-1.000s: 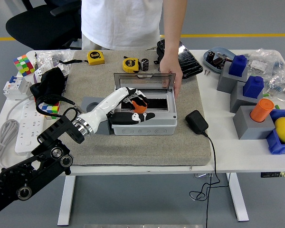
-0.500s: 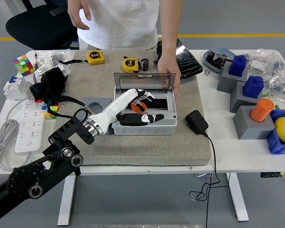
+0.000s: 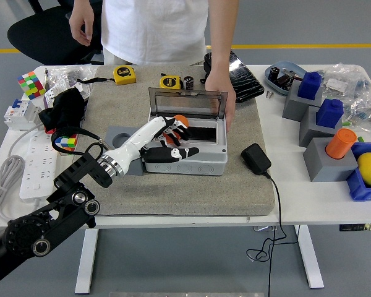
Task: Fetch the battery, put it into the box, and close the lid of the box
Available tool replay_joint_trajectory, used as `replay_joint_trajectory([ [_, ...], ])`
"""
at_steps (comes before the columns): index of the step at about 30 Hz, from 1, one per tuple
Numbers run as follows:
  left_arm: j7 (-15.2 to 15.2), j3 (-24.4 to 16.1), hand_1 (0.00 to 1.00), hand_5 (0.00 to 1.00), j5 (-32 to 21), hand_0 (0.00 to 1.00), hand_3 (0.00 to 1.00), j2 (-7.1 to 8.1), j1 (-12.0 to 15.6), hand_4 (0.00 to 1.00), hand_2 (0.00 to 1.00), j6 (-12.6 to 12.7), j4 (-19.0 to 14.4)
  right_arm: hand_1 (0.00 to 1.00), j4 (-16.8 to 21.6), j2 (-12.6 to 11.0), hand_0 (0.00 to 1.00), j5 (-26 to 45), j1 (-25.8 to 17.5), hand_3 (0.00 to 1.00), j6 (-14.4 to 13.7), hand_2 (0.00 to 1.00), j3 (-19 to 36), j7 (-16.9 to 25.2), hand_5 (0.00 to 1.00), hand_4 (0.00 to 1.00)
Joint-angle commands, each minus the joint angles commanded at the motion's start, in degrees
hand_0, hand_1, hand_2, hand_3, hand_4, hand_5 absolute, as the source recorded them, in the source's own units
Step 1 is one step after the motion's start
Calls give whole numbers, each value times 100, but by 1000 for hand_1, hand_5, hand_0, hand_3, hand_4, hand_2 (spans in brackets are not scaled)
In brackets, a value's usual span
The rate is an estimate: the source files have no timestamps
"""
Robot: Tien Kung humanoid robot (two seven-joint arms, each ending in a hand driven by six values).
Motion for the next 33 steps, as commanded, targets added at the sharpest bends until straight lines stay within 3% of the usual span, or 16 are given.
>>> replay_joint_trajectory([
  [9, -45, -288, 605, 538, 21, 426, 565, 199, 160, 911, 586, 12, -29, 625, -4, -7, 576, -3, -46, 566, -8, 657, 59, 2, 473, 969],
  [22, -48, -683, 602, 537, 151, 418, 565, 239, 230, 907, 583, -4, 177, 625, 2, 18, 576, -12, -69, 565, -1, 657, 87, 15, 472, 969],
  [27, -34, -956, 601, 536, 227, 409, 564, 253, 267, 905, 582, -16, 161, 624, 2, 24, 576, -12, -67, 565, 4, 657, 91, 16, 472, 969],
  [33, -29, -976, 594, 535, 227, 402, 563, 236, 250, 901, 578, -21, 113, 624, 2, 29, 576, -14, -65, 565, 4, 657, 108, 19, 470, 969],
])
